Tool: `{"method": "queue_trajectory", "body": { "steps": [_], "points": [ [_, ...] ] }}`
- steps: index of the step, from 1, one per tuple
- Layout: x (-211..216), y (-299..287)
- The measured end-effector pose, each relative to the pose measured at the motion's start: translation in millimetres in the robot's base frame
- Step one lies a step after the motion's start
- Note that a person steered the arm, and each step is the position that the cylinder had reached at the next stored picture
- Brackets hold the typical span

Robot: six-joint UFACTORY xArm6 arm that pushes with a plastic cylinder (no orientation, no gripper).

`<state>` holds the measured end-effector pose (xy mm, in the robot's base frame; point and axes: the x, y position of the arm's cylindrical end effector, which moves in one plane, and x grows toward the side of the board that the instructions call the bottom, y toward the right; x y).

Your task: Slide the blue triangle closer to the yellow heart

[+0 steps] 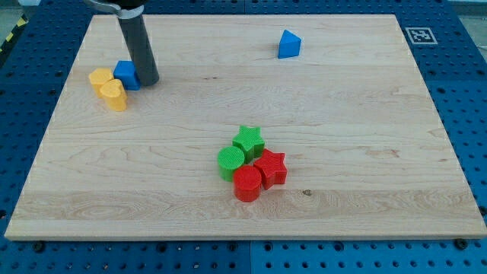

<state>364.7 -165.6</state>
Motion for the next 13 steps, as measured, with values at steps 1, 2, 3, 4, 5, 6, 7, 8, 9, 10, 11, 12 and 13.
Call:
{"method": "queue_trajectory", "body": {
  "steps": [1,2,3,4,5,6,7,8,9,10,11,12,13],
  "points": [
    [-15,35],
    [-19,148],
    [-19,268],
    [-31,365],
    [-62,370],
    [-83,332],
    [-85,295],
    [-85,266],
    [-85,248],
    [-88,235],
    [-85,233],
    [-70,229],
    [-61,212]
  ]
}}
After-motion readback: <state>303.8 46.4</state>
